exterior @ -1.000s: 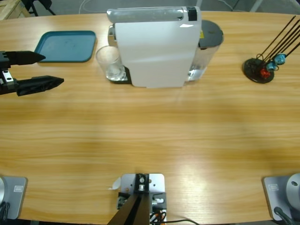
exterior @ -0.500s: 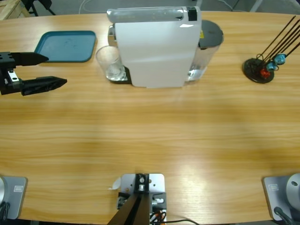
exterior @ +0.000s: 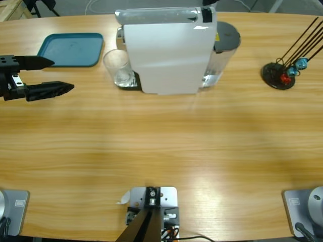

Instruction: Pour coffee

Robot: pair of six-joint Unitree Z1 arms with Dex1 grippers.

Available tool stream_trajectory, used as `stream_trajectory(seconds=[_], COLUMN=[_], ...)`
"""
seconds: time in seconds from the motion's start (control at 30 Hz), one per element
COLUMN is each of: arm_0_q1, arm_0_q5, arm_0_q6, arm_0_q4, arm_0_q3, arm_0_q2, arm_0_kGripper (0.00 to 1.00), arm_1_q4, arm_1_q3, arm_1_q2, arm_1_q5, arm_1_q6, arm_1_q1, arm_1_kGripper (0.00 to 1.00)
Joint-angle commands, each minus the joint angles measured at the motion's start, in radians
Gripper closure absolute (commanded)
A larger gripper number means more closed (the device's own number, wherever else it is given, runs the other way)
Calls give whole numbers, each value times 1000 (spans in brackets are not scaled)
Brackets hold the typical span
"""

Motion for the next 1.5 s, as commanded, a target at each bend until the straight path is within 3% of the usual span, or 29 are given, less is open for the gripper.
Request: stream_trajectory(seconds=[0.03,0.67,0.73,0.77,0.9,1.13,1.5], arm_0_q1=[-6,-6,-6,-6,-6,-6,-6], arm_0_q5=[1,-1,-1,-1,-1,-2,-2], arm_0_q6=[-11,-11,-11,-11,-11,-11,-11], arm_0_q4=[-17,-28,-28,-28,-28,-28,-28], arm_0_q3=[18,23,20,18,12,20,17], arm_0_q2=[36,40,40,38,39,26,35], arm_0_kGripper=[0,0,0,0,0,0,0], arm_1_q4=[4,-10,22,28,52,68,87], arm_1_q3=[15,53,-18,-43,-57,7,-2], arm_1_q2=[47,24,-6,-33,-88,-74,-74], arm_1_q5=[-6,-15,-72,-94,-111,-26,-15], arm_1_q6=[5,-15,-17,-17,8,71,87], arm_1_q1=[4,4,8,12,34,39,39], arm_1_kGripper=[1000,1000,38,0,0,0,0])
